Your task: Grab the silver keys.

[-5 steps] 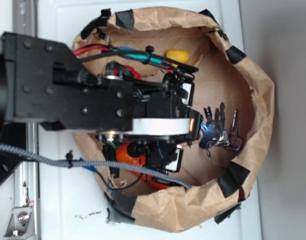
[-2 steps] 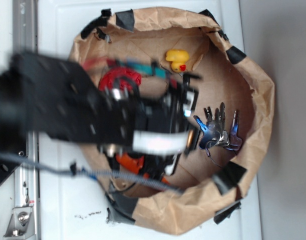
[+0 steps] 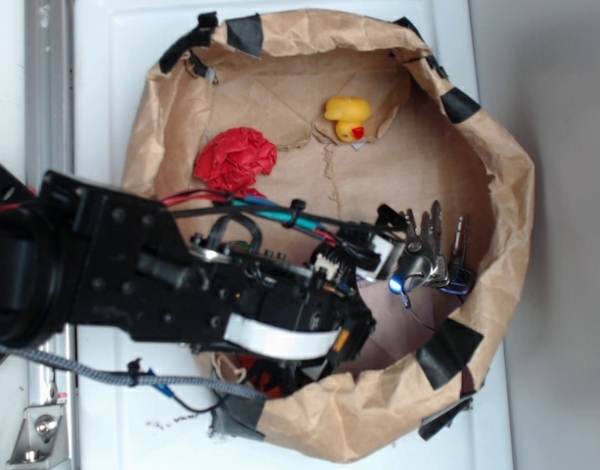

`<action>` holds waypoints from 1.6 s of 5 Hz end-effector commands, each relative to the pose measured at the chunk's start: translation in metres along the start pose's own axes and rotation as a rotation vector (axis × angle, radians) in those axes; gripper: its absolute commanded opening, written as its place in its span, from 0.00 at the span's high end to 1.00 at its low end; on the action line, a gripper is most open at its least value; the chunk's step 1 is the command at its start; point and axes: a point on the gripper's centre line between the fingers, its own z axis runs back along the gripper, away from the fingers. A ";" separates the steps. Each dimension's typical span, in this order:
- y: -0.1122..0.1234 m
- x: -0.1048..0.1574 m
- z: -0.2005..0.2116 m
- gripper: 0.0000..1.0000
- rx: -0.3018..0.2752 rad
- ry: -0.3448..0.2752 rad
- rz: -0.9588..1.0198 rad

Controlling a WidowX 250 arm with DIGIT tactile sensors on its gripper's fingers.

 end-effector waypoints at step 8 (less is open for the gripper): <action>0.028 0.030 -0.013 1.00 0.026 -0.030 0.099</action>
